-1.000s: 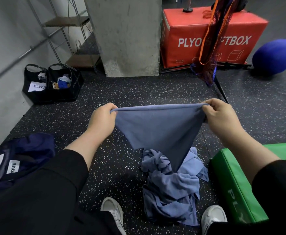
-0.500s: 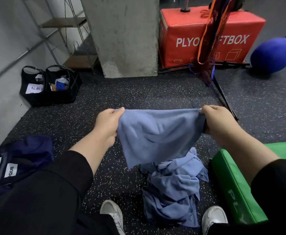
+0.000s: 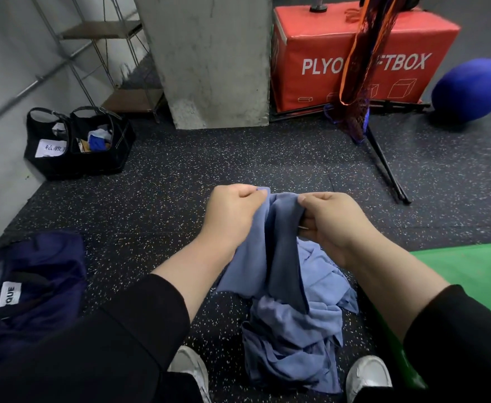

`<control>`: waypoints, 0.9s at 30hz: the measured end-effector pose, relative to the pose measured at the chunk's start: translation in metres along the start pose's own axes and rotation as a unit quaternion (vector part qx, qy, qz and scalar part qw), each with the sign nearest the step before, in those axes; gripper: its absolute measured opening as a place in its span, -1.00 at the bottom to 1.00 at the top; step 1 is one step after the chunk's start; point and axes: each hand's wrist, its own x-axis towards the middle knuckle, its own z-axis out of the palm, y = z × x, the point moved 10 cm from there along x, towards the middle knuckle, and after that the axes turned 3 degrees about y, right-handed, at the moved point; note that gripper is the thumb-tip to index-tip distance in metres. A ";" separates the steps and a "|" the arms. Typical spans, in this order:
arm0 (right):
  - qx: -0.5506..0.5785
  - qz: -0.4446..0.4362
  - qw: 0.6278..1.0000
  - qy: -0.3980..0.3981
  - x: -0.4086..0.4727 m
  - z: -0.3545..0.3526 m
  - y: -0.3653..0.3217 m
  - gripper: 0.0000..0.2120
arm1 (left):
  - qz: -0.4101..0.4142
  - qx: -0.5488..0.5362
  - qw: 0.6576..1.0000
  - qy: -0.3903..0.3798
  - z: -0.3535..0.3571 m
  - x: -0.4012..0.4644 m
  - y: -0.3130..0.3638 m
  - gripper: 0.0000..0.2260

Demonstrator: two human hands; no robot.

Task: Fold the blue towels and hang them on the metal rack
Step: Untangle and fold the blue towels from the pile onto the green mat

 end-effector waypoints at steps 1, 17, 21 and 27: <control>0.001 -0.004 1.000 0.007 0.002 0.002 0.002 -0.77 | 0.025 0.036 0.999 0.005 0.003 -0.001 0.005 -0.71; 0.076 0.013 0.995 -0.057 0.001 0.027 0.003 -0.72 | 0.194 0.204 0.956 0.076 0.021 -0.010 0.033 -0.90; 0.104 0.031 0.992 -0.058 0.003 0.026 0.005 -0.73 | 0.203 0.203 0.958 0.024 0.031 -0.012 0.033 -0.84; 0.036 0.011 0.999 0.003 0.014 -0.004 0.002 -0.85 | 0.112 0.144 0.964 -0.195 0.061 -0.028 0.015 -0.69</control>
